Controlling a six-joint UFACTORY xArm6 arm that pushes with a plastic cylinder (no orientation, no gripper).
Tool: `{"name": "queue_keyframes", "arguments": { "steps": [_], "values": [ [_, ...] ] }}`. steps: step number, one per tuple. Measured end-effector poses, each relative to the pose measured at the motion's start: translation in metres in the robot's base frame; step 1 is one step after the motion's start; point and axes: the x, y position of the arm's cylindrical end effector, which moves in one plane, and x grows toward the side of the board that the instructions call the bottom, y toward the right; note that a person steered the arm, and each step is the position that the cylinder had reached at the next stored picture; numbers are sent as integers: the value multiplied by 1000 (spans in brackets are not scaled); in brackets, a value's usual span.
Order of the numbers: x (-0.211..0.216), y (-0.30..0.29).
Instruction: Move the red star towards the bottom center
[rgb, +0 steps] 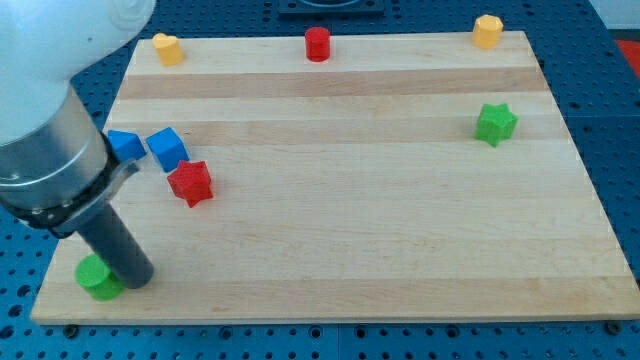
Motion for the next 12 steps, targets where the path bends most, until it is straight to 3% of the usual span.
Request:
{"name": "queue_keyframes", "arguments": {
  "steps": [2,4,6,8,10,12],
  "values": [
    [0,-21],
    [-51,11],
    [-61,-29],
    [-108,-42],
    [-120,39],
    [-74,129]
  ]
}}
